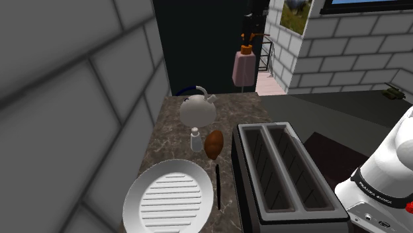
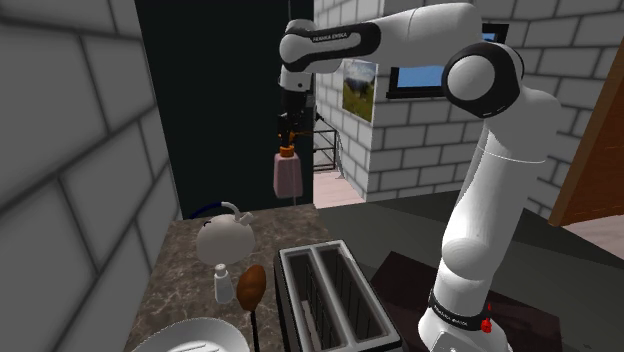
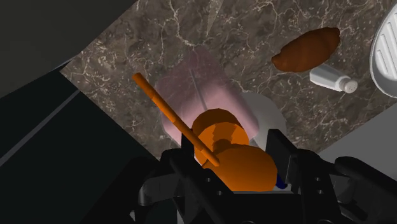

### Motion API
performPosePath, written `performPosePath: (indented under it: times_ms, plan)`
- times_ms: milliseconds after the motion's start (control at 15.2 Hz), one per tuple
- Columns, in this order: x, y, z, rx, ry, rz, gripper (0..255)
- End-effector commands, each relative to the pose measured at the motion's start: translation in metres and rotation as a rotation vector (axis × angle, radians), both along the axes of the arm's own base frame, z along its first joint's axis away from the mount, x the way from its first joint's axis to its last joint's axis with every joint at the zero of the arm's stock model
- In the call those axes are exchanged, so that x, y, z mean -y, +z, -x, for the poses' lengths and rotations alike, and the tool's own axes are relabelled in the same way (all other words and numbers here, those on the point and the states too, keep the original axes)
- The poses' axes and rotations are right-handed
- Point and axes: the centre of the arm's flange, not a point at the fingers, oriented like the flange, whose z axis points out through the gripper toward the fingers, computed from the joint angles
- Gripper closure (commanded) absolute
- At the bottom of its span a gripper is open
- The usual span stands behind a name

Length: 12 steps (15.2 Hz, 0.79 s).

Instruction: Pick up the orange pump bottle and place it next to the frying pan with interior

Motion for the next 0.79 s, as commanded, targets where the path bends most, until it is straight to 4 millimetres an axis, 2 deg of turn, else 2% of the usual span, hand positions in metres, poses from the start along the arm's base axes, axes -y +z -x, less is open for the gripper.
performPosePath:
  times_ms: [0,726]
  plan:
    - [-0.001,0.011,0.0,0.0,0.0,0.0,255]
    - [-0.001,0.069,0.0,0.0,0.0,0.0,255]
